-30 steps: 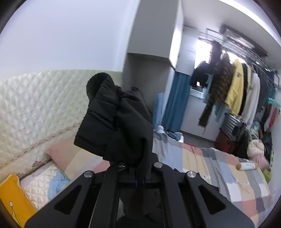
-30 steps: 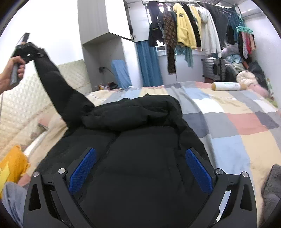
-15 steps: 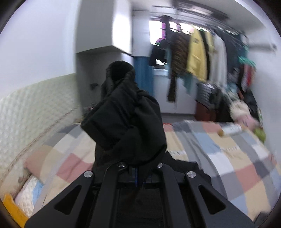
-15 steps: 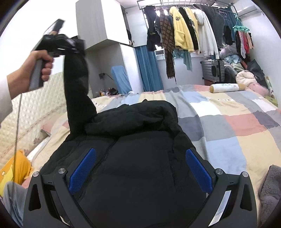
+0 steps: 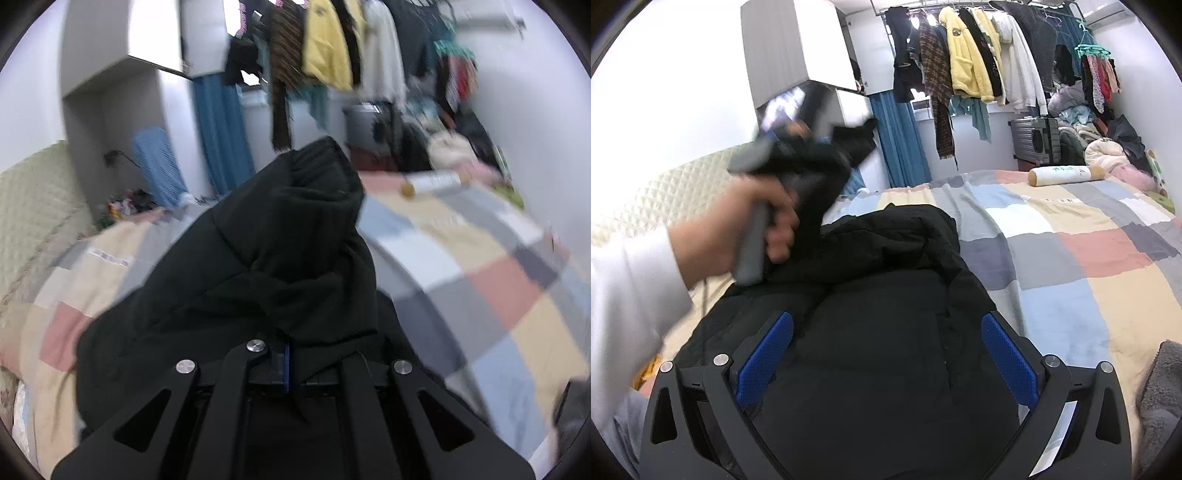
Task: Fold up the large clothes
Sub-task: 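Lay the sleeve across the jacket body and open the left gripper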
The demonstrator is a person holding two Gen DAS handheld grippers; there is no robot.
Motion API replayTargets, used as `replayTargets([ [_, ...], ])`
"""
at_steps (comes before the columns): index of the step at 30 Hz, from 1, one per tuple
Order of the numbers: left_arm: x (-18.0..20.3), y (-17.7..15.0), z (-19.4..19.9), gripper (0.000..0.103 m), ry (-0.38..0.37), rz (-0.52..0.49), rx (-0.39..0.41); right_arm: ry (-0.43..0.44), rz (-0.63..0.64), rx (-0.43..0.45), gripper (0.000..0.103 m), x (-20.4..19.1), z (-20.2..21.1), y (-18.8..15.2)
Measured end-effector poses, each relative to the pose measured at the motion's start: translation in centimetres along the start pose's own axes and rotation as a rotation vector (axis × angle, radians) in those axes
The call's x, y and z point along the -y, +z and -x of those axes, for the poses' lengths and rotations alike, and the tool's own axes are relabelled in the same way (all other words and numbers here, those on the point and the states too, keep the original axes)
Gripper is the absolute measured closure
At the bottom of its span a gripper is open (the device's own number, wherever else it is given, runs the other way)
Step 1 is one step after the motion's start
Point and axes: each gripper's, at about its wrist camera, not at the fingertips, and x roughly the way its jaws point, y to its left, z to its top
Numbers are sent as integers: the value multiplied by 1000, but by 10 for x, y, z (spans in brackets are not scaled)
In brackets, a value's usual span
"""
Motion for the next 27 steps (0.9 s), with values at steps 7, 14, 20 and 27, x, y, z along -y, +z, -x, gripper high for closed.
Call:
replayTargets([
  [7,27,-42,-51,101,-34,-9,-109,31,-48,-30,0,12,-6,-3],
  [14,31,-59,-81,101,-12,-12,-171,45,-69,-55,0,14,-15,-4],
  [20,32,-64,-84,100,-20,14,-182,24,-57,-88,0,9,-23,-7],
  [27,27,-59,-55,86,-81,51,-151,7,-38,-90,0,5,-25,-8],
])
